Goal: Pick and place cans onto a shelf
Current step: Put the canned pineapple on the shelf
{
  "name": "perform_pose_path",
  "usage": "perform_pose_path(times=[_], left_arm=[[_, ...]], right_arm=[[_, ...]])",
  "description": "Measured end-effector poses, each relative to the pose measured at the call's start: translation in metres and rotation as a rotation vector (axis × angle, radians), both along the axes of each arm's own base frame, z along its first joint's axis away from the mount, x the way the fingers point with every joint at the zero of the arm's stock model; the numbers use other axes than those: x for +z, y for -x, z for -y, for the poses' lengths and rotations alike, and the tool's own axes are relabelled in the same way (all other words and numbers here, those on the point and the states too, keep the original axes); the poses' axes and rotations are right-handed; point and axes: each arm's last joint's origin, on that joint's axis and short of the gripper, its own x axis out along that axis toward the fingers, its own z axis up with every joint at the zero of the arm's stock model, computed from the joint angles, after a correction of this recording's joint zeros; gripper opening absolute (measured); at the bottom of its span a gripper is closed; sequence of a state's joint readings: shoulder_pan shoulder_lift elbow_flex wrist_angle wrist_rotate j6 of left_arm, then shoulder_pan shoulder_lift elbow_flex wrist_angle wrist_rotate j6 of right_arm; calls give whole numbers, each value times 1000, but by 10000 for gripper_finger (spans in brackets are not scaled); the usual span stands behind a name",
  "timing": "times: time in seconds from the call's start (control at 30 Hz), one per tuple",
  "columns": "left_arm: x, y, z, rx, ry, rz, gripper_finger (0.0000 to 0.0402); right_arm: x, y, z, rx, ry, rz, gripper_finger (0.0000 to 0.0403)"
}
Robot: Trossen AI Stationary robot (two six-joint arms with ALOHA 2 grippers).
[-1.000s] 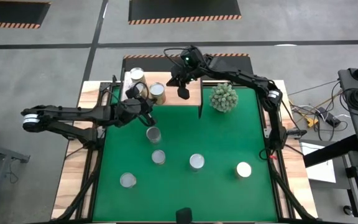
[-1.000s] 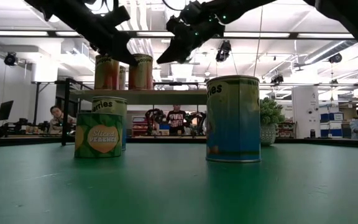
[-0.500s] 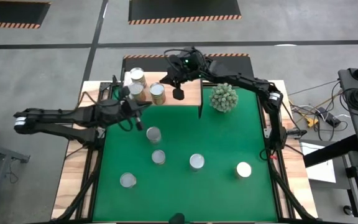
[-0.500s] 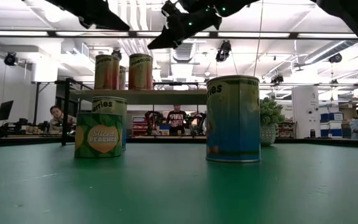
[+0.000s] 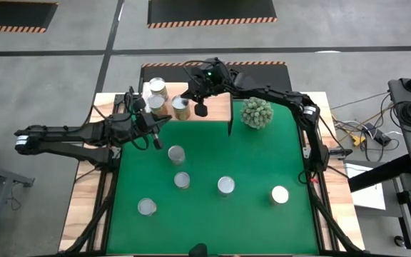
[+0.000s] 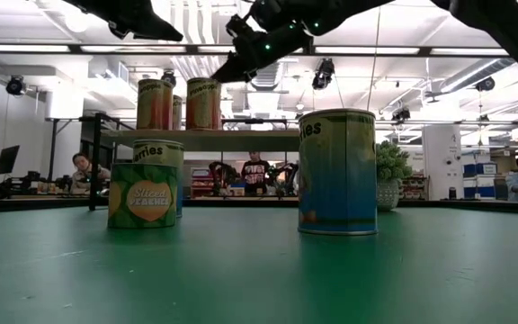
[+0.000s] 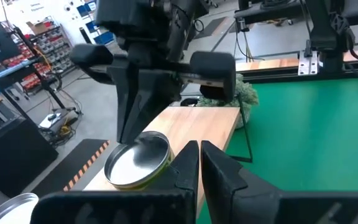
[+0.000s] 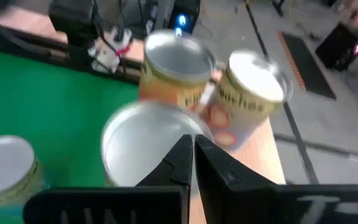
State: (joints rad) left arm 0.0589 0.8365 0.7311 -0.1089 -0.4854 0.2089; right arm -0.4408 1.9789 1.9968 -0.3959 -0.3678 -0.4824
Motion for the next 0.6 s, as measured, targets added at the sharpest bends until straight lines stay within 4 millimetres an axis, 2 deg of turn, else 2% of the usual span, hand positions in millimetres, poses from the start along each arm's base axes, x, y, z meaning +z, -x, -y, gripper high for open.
perform_pose_path(times=[0.23,0.4,0.5,0.6], left_arm=[[-6,-3,0,3,7,-41,0],[-21,-17,-1,-3,-5,-141,0],[-33,-28,-2,-12,-29,-225,0],[-41,-35,-3,-16,-42,-282,0]], right_arm=[[3,2,-4,-27,-34,-26,9],[20,4,-4,-38,-39,22,9],[29,7,1,-38,0,54,9],[25,9,12,-55,24,64,9]])
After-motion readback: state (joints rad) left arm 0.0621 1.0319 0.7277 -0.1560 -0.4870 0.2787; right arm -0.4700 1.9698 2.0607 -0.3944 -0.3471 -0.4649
